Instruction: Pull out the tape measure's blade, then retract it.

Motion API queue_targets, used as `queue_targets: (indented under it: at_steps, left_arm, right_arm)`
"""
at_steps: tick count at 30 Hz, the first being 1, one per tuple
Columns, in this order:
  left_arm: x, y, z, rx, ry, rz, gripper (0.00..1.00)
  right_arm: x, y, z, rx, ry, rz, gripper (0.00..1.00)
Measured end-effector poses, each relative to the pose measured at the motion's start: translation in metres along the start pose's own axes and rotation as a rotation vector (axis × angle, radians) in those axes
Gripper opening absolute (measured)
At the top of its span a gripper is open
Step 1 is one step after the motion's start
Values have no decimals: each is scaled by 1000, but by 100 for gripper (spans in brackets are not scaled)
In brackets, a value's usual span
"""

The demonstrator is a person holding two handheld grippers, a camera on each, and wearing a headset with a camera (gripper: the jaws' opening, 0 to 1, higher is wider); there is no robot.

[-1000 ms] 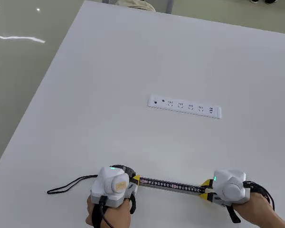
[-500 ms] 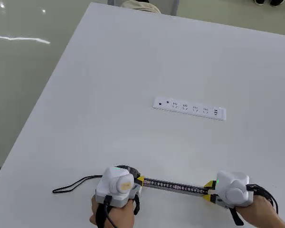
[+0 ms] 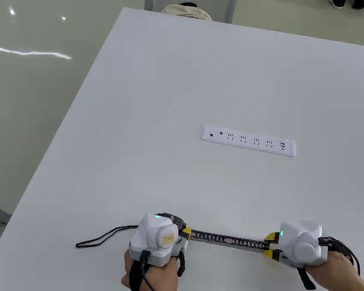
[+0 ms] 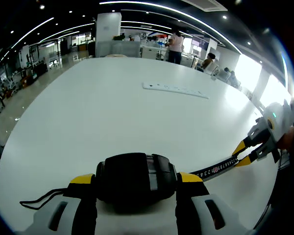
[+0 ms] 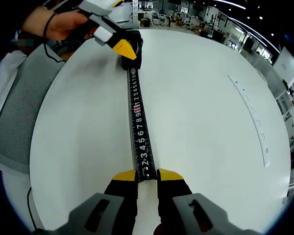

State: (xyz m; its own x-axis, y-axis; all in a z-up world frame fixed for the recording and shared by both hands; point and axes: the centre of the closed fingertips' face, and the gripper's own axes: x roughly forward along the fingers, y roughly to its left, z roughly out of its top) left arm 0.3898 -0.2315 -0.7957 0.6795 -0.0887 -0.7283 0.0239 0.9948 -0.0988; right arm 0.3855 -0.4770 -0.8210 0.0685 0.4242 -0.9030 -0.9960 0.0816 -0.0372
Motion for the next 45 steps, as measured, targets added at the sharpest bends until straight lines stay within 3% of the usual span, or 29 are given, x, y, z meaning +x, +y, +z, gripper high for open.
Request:
queue_targets:
  at_steps: [45]
  left_arm:
    - [0,-1,-1,22,9,-27,61]
  right_arm:
    - [23,8,48,-31,-44,21,14]
